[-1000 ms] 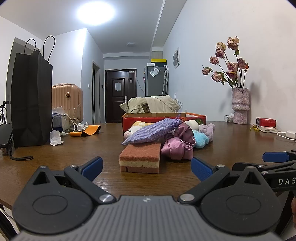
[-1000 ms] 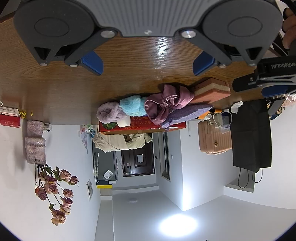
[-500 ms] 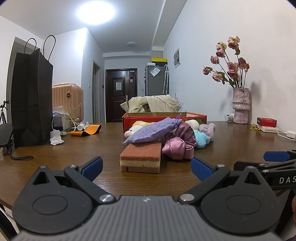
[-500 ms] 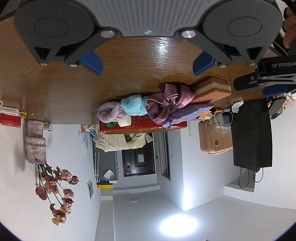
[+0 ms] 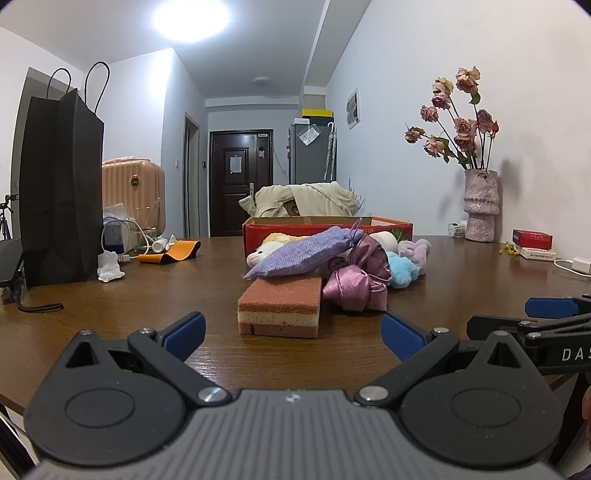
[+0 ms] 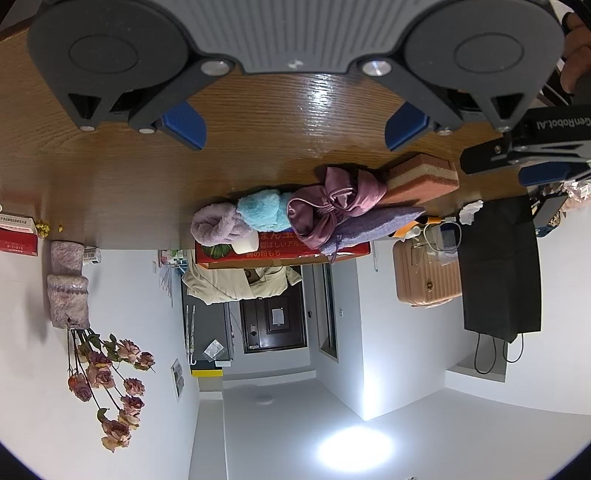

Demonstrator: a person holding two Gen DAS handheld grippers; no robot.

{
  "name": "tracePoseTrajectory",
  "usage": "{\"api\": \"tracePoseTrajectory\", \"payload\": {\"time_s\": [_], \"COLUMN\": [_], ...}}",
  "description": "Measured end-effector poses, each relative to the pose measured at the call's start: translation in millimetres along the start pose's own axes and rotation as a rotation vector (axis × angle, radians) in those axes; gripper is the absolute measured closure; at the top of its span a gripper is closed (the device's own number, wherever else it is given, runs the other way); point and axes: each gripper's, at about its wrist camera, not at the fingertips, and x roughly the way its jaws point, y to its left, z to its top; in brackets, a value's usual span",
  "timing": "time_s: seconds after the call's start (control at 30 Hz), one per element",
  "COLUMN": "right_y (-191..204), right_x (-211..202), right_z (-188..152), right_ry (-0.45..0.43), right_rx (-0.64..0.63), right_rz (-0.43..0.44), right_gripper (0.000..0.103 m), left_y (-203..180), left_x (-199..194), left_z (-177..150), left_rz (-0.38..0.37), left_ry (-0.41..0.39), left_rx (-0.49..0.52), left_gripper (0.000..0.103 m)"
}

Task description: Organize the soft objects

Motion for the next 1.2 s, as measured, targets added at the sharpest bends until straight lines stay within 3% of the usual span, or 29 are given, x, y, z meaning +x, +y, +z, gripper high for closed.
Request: {"api": "tracePoseTrajectory", "payload": {"time_s": [0.23,0.37,0.43,0.6,0.7,0.83,0.93,1.07,1.2], "right_y": [-1.8,-5.2,-12.1,-25.4,-23.4,-26.4,-30.1,-29.7,-30.4], "right_x": [6.0,11.5,14.0,25.2,41.1,59.5,81.9,139.0,209.0], "right_z": [1.8,10.0,18.1,32.6,49.6,77.2,104.5,137.2,146.1], "right_ry": [0.021,0.02,0.003,-0.048,0.037,0.049,0.061,0.152,0.305], "right_rx": [0.023,0.053,0.1,0.229,0.184,0.159,0.149,0.14,0.192], "right_rz": [0.062,0.071,0.102,0.164,0.158,0.14,0.178,0.258,0.321], "right_gripper": [0.0,0.0,0.0,0.0,0.0,0.0,0.001,0.025,0.036], "left_y": [3.3,6.3,15.8,40.8,51.1,61.8,76.3,91.5,104.9], "left_x": [11.2,12.8,19.3,46.0,56.4,78.4,118.1,164.5,196.3], "left_z": [-3.9,5.3,12.7,23.5,37.7,65.2,81.9,91.1,88.4], "left_rz": [-0.074,-0.059,-0.107,-0.138,-0.133,-0.102,-0.14,-0.17,-0.149], "left_ry": [0.075,0.032,0.024,0.135,0.172,0.172,0.259,0.388,0.444], "left_rx": [-0.027,-0.003,-0.033,-0.136,-0.139,-0.144,-0.237,-0.375,-0.466], "left_gripper": [0.0,0.0,0.0,0.0,0.0,0.0,0.0,0.003,0.014]}}
